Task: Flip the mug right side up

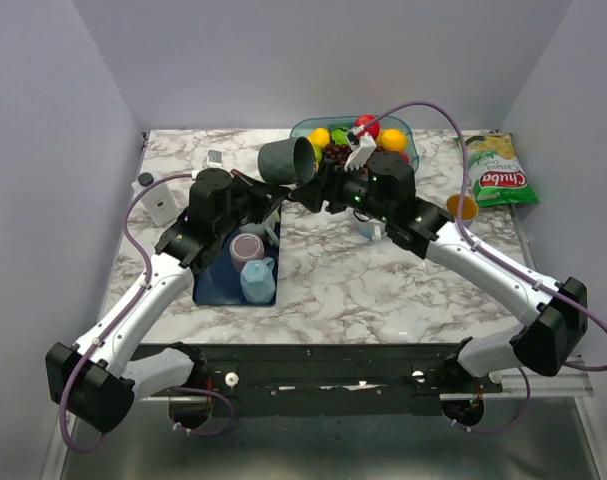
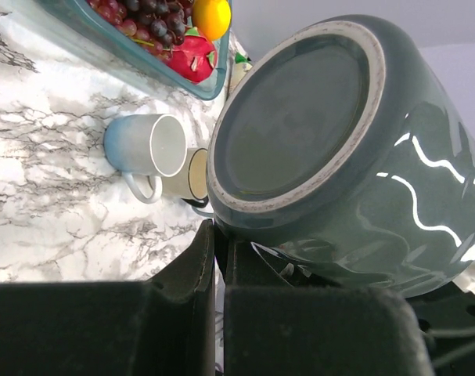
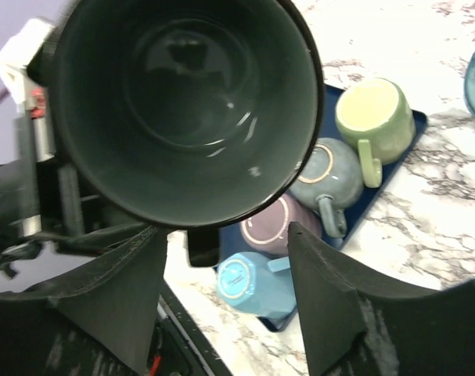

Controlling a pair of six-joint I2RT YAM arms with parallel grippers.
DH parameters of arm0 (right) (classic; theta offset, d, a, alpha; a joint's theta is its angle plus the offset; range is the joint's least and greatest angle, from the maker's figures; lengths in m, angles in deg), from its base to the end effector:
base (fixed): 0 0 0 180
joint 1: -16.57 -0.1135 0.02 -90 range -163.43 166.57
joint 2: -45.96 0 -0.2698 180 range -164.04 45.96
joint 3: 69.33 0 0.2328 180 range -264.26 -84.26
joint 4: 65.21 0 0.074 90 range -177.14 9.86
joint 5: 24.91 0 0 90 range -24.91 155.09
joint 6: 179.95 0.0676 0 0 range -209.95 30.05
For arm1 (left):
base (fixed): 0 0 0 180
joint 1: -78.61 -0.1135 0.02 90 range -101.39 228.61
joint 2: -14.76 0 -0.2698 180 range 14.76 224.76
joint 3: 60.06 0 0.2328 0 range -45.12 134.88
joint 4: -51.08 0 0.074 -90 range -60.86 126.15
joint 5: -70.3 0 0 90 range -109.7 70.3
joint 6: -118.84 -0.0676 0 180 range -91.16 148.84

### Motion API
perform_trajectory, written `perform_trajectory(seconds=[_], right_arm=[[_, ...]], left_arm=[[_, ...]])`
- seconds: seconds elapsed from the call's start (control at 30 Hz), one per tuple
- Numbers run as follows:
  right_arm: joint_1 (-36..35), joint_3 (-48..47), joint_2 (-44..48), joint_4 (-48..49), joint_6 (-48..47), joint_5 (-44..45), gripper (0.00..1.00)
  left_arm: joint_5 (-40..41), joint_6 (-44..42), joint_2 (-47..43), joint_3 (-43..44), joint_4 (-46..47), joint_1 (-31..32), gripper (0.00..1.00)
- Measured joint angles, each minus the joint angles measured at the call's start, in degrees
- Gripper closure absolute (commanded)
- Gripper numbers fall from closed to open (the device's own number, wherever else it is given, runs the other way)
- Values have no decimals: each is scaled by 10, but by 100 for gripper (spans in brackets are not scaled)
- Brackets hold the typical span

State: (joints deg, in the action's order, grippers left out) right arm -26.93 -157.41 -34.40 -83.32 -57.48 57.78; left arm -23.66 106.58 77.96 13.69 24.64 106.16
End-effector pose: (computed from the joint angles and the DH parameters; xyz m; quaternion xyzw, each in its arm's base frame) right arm 0.2438 0.2432 0.3853 -0.1143 0.7592 0.4318 0.4734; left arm 0.2312 -0.1259 0.3582 -0.3194 0.7311 -0.4954 0.3435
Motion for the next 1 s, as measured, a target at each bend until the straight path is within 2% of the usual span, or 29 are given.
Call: perform_trajectory(seconds=[0.13,0.3,0.47,0.6,0.7,0.8,0.9,0.93,1.0], right_arm=[[0,-3,-16,-2,0,6,46],[0,-23,-31,-3,1,6,53],[-2,-24,-31,0,5,9,66],[-7,-14,-29,24,7,17,66],[-7,3,-22,49,7,23,57],[-7,24,-13,75,10,32,55],[-7,42,-5,99,10,41,70],[-8,46,-3,106,13,43,85],[-11,52,0,118,17,45,99]], left_arm=[[5,1,0,0,3,8,100],[23,2,0,0,8,12,100],[35,3,0,0,9,18,100],[39,8,1,0,10,21,100],[42,14,1,0,12,24,100],[42,19,1,0,13,27,100],[42,23,1,0,15,31,100],[42,24,1,0,16,31,100],[43,28,1,0,17,33,100]])
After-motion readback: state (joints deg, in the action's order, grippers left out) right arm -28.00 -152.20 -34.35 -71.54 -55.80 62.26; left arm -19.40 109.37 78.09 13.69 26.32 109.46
